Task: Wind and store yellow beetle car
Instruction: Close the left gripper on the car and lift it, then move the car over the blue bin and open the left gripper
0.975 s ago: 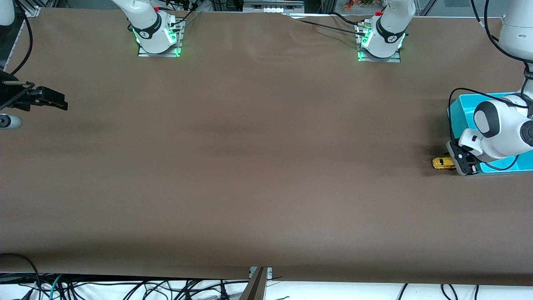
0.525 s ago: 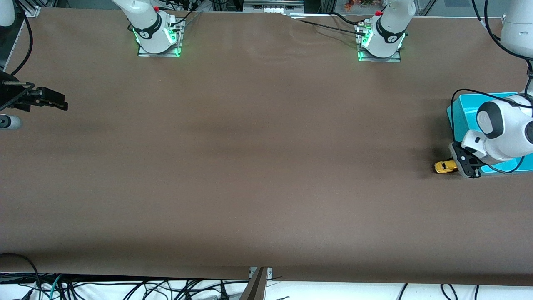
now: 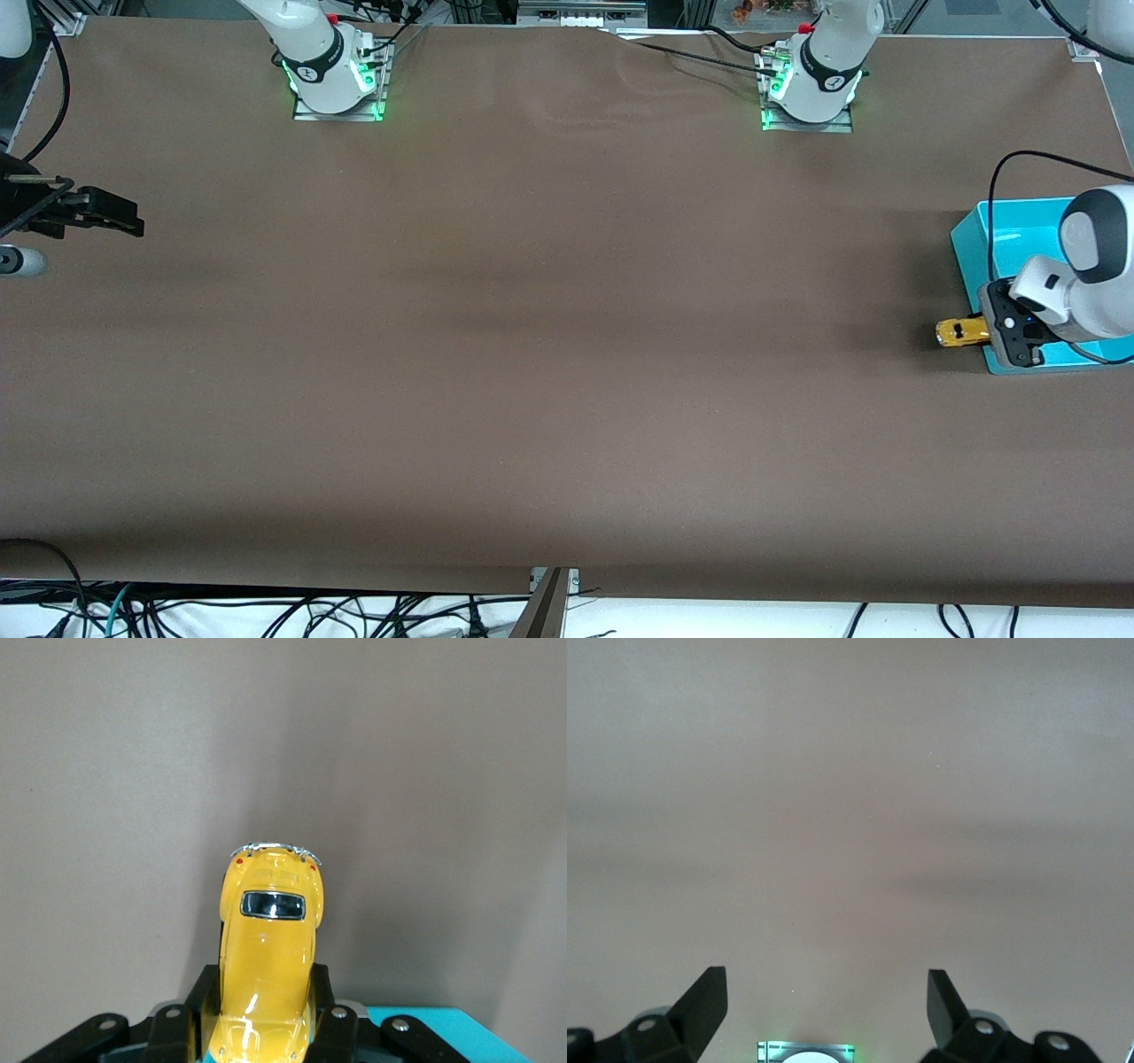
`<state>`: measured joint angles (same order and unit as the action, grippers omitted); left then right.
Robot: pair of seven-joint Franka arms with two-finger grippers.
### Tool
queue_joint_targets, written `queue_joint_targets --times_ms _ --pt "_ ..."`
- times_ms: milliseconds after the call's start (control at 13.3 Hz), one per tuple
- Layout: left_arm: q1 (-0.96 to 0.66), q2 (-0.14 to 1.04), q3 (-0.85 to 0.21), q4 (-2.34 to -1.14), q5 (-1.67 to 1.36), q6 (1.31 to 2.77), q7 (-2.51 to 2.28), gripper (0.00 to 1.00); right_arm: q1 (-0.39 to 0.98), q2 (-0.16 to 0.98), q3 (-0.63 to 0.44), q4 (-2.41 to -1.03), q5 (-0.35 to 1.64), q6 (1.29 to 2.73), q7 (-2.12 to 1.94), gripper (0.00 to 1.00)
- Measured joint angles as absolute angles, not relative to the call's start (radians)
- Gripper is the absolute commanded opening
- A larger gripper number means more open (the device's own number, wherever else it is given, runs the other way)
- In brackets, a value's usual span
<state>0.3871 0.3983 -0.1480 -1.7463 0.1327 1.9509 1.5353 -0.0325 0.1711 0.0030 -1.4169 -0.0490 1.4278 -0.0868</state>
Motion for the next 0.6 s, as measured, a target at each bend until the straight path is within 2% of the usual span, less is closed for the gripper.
queue_joint_targets --times_ms 225,600 --pt "0.393 0.385 -0.138 -1.663 0.14 1.795 1.54 0.11 -0.032 0.171 0.003 -1.417 -0.049 1.428 -0.087 1.0" --pt "0.474 0.38 -0.106 -1.624 0.248 1.76 1.671 0.11 -0.033 0.171 0.003 -1.416 -0.049 1.428 -0.087 1.0"
